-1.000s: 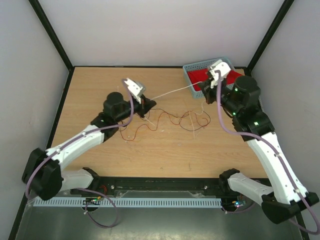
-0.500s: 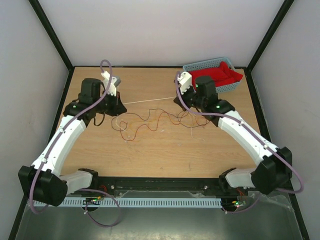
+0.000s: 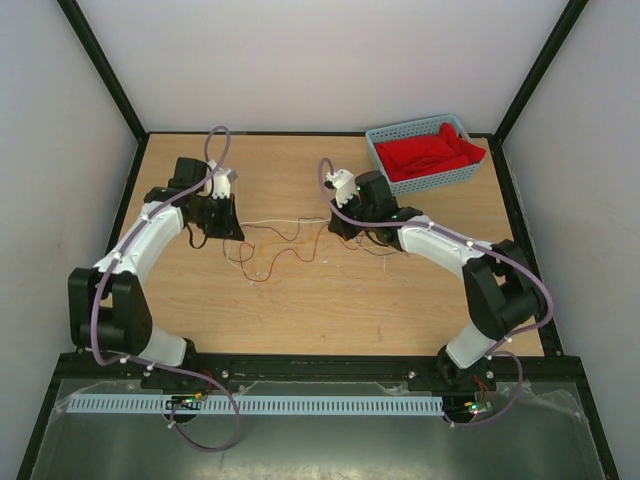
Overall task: Zip-tie the wires
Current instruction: Straighten the cable at the center of the board.
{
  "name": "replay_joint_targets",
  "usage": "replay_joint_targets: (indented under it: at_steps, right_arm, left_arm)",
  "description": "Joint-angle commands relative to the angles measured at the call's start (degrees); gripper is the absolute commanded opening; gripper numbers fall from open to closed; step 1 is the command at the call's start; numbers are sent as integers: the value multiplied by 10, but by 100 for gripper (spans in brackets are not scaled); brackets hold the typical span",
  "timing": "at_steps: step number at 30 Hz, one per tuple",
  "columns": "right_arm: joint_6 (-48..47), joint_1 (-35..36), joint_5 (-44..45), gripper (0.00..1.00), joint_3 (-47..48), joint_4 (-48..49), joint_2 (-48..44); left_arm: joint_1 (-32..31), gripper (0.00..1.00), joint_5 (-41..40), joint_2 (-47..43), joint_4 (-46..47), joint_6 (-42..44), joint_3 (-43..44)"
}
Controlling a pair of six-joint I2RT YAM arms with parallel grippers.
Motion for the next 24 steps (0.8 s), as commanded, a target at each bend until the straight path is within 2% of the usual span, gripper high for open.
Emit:
replay_joint_targets:
  at_steps: [1,9,17,24]
  right_arm:
    - [29,13,-15,8,-1,55,37]
    - [36,19,-12,18,-1,81,102]
    - [23,19,-15,37,8,60,120]
    - [19,19,-2,59,17,25,78]
  left_arm:
    - [5,1,-21,33,-19,-6,11]
    - [-10,5,-40,92,-18,-3,-1]
    - [-33,10,-66,150,-16,1,-3]
    - [-35,12,-85,164,-16,6,-5]
